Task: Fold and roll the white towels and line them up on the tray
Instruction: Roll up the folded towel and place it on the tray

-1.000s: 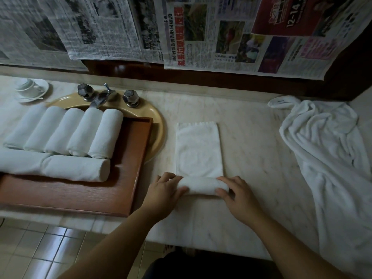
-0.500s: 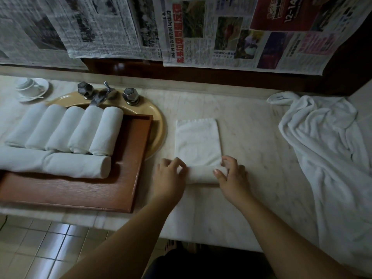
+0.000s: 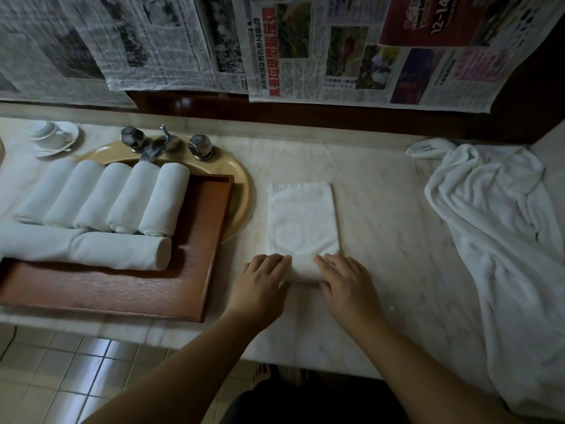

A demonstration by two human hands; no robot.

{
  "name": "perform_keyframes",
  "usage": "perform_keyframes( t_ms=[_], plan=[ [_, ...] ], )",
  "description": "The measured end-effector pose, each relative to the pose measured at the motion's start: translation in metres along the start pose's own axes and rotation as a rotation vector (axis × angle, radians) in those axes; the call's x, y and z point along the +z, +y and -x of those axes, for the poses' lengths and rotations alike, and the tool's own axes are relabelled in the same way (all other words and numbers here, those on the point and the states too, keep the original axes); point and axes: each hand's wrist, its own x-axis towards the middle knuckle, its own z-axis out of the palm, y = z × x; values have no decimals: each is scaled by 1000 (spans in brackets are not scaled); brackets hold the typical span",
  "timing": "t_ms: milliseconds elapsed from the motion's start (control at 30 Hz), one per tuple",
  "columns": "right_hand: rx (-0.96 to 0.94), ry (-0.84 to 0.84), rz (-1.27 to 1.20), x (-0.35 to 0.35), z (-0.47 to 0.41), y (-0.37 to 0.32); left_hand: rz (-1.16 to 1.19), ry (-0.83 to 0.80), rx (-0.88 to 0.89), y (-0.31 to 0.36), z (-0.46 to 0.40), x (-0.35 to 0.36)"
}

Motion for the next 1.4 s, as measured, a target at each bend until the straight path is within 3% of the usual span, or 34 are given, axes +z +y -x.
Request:
perform_keyframes(
  t_ms=[200,400,500,700,933,1000,1167,1300,1400],
  plan=[
    [100,-63,-223,-3,-4,14,190,-34,-70,-16,-3,-1],
    [379,-183,-543,-9,-19,23,467,-119,-388,-14,-15,-10],
    [388,-129,-536,2,-26,28,549,-85,-481,-14,-26,-10],
    [444,-154,-413,9,-35,36,397,-56,-442,-19,-36,-2],
    [539,-87,-635,12,-49,42,568,-2,-587,-15,-50,1],
    [507,-41,-580,13,-47,39,629,51,-624,-9,-49,-1],
    [389,128,-347,11,-30,27,361,128,-532,-5,-44,-1],
    [217,135,-249,4,-13,30,48,218,-209,-12,-36,-1],
    [134,100,-173,2,3,34,-60,143,6,-20,-17,1]
  ],
)
